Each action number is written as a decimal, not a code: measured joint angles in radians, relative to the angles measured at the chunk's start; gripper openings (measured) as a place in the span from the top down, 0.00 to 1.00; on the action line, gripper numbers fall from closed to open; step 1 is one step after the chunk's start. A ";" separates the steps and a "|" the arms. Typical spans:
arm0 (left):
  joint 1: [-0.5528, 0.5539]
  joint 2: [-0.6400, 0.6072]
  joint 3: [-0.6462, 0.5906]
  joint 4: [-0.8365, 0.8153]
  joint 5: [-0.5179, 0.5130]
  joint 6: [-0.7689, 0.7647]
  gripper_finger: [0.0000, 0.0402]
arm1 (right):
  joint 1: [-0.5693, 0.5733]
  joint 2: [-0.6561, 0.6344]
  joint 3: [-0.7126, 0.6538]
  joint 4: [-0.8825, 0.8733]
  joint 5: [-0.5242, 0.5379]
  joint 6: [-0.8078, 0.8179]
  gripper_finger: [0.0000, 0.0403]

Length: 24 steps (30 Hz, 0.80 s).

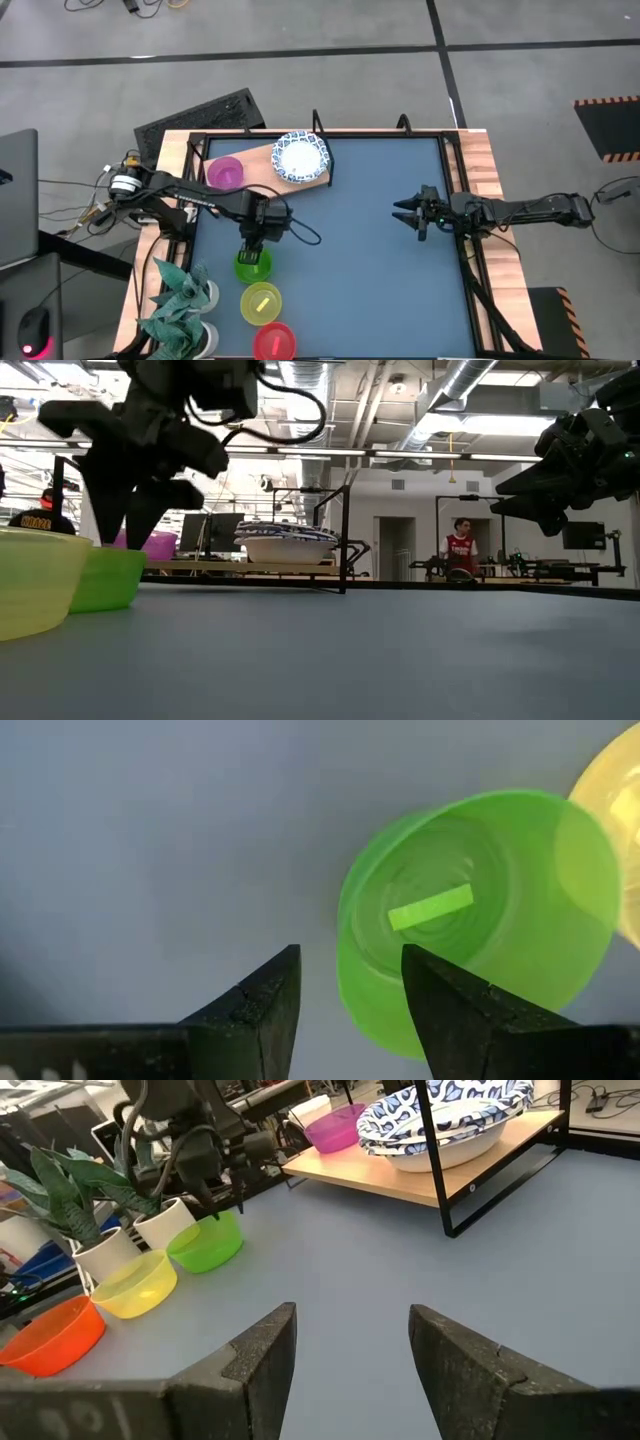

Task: Place and stack bowls onto a shelf
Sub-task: Stack the green bowl on top of the other purple bowl on the shelf

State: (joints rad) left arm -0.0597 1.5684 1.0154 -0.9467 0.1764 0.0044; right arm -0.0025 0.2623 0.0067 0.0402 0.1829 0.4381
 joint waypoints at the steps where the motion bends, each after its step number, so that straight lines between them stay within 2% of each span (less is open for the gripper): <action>1: -0.004 0.000 -0.010 0.009 -0.001 0.000 0.61 | 0.000 0.000 0.000 0.000 0.000 0.000 0.45; 6: -0.012 0.004 -0.071 0.039 -0.026 -0.002 0.62 | 0.000 0.000 0.000 0.000 -0.001 0.000 0.45; 9: -0.011 0.004 -0.118 0.089 -0.028 -0.018 0.67 | 0.000 0.000 0.000 0.000 -0.001 0.000 0.45; 17: -0.011 0.005 -0.115 0.101 -0.084 -0.065 0.98 | 0.000 0.000 0.000 0.000 -0.001 0.000 0.45; 24: 0.006 0.005 -0.065 0.093 -0.166 -0.212 1.00 | 0.000 0.000 0.000 0.000 0.000 0.000 0.45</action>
State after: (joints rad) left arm -0.0537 1.5734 0.9505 -0.8538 0.0107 -0.2073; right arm -0.0025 0.2624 0.0067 0.0401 0.1825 0.4380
